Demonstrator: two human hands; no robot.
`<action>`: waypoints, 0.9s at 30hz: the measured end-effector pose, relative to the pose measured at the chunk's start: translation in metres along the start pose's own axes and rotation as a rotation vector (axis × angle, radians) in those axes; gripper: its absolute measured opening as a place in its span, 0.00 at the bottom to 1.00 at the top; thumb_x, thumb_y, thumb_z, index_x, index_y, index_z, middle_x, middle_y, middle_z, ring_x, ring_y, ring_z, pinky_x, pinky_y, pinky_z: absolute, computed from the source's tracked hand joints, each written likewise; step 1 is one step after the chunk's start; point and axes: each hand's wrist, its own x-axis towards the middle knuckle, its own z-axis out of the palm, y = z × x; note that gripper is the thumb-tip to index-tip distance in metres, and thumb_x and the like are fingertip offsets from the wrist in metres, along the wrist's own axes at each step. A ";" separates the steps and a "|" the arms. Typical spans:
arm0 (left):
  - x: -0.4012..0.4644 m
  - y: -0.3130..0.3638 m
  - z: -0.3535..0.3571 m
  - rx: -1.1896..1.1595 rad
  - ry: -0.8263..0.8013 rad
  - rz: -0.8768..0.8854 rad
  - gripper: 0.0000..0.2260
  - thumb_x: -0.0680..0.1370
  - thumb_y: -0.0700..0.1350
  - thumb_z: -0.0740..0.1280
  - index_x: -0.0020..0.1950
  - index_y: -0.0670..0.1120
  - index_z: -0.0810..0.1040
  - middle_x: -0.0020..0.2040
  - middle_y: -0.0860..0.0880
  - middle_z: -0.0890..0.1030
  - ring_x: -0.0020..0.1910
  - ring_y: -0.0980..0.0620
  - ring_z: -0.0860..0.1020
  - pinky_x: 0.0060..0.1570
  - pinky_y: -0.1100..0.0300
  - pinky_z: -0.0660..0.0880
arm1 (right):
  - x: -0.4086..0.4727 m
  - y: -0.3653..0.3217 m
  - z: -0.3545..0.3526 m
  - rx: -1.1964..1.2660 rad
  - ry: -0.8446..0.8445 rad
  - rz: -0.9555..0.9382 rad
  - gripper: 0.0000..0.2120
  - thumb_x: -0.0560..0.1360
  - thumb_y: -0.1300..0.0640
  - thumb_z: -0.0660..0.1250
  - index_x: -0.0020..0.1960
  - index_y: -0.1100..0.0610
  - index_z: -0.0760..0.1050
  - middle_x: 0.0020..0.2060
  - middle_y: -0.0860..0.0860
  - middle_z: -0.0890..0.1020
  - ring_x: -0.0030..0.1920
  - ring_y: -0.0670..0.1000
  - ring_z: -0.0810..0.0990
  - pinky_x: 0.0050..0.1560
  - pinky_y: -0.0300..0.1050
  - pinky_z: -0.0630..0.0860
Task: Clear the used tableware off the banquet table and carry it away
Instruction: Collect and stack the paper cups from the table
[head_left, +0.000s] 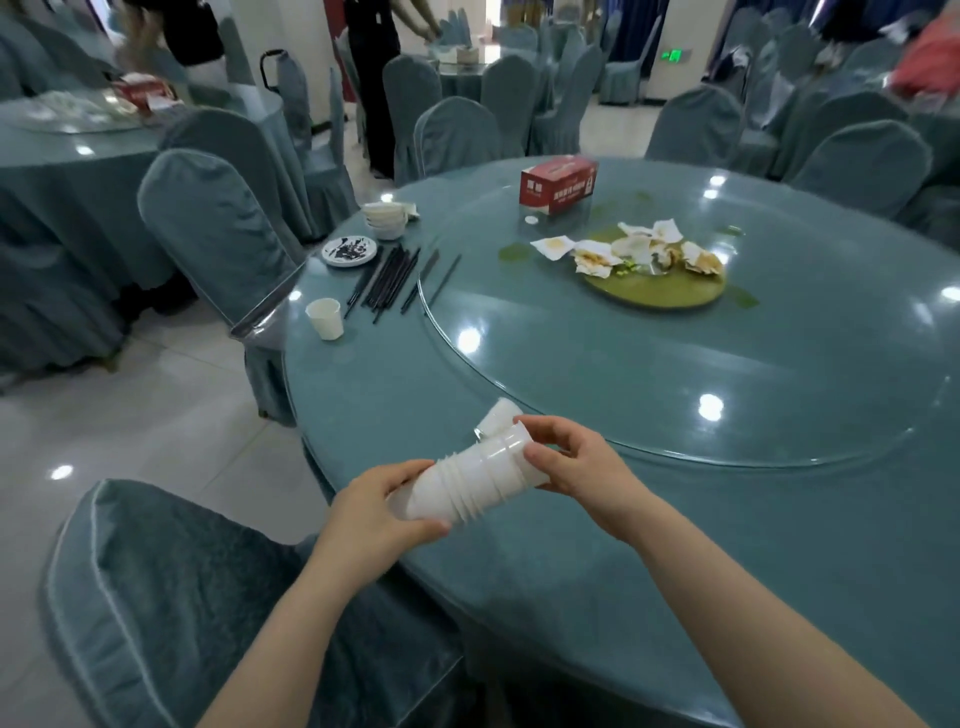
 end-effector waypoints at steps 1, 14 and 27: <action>0.003 -0.001 -0.004 0.013 -0.004 0.005 0.23 0.63 0.46 0.78 0.54 0.63 0.79 0.50 0.61 0.81 0.51 0.61 0.78 0.52 0.60 0.74 | 0.006 -0.002 0.002 -0.009 -0.015 0.006 0.13 0.74 0.58 0.70 0.57 0.47 0.78 0.58 0.50 0.79 0.51 0.48 0.80 0.55 0.49 0.79; 0.057 -0.014 -0.052 -0.101 0.100 -0.130 0.20 0.68 0.44 0.76 0.53 0.65 0.77 0.48 0.70 0.80 0.47 0.70 0.77 0.37 0.75 0.72 | 0.143 0.047 -0.029 -0.433 0.313 0.232 0.19 0.72 0.52 0.72 0.60 0.59 0.78 0.50 0.52 0.82 0.45 0.49 0.78 0.48 0.43 0.74; 0.016 -0.029 -0.098 -0.251 0.484 -0.220 0.22 0.68 0.44 0.77 0.51 0.68 0.76 0.47 0.70 0.80 0.45 0.68 0.79 0.33 0.75 0.74 | 0.178 0.021 0.045 -0.065 -0.008 0.238 0.10 0.72 0.67 0.67 0.33 0.59 0.72 0.33 0.53 0.76 0.38 0.52 0.74 0.46 0.50 0.76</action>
